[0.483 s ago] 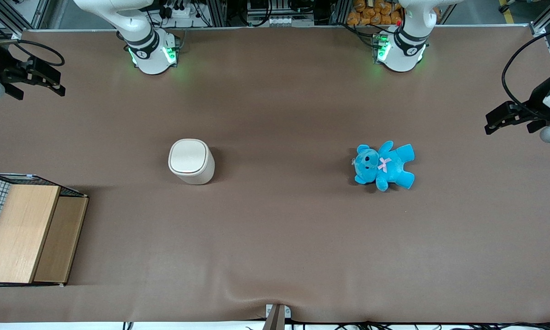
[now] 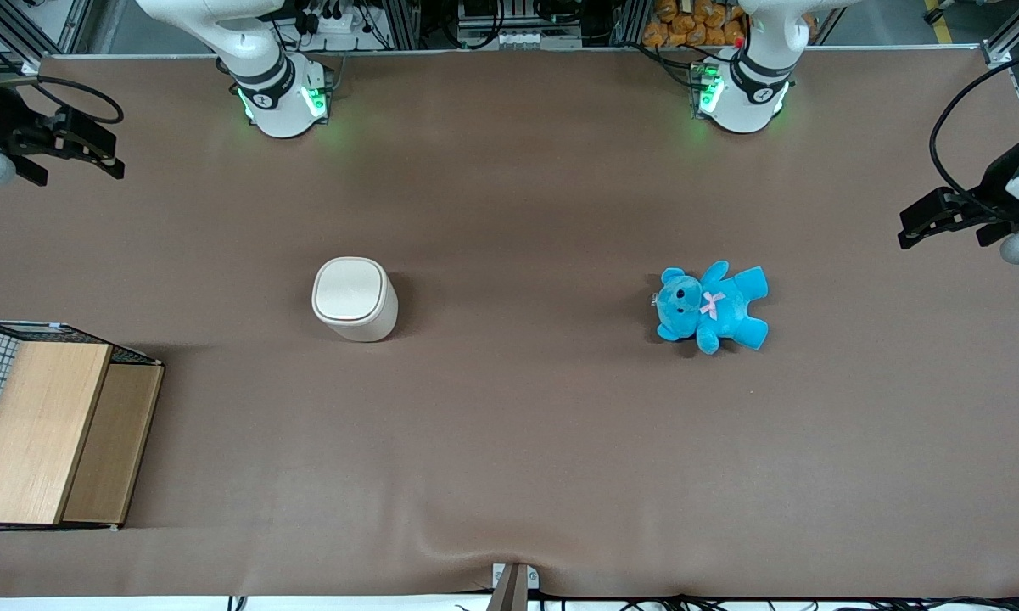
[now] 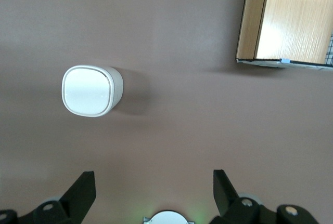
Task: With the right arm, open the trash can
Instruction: 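Move the right gripper out over the white trash can's lid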
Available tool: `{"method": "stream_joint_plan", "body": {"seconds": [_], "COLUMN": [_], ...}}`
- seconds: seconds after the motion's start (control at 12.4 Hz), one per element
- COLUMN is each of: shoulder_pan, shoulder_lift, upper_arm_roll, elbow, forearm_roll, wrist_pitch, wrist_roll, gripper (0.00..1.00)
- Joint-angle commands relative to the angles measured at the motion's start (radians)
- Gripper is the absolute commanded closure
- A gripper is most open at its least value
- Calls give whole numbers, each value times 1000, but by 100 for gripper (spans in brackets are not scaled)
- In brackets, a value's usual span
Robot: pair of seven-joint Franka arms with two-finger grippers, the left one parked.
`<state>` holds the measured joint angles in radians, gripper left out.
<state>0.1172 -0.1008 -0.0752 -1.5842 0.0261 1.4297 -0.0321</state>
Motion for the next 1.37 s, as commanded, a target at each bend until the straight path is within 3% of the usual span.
{"method": "stream_joint_plan", "body": {"seconds": [0.0,0.24,0.4,0.72,0.89,1.29], "shoulder_pan": [-1,6,6,2,34,39], "shoulder_lift": [-5,-3,-3,-3,-10,24], "upper_arm_roll": [32,92,153,241,258,357], "elbow": [-32,-62,-66,-106,-193,-413], "forearm_roll": [20,20,18,15,15,-30], "wrist_pitch": [37,103,104,100,161,406], "wrist_roll": [6,55,183,202,202,357], "gripper": [0,0,0,2,24,66]}}
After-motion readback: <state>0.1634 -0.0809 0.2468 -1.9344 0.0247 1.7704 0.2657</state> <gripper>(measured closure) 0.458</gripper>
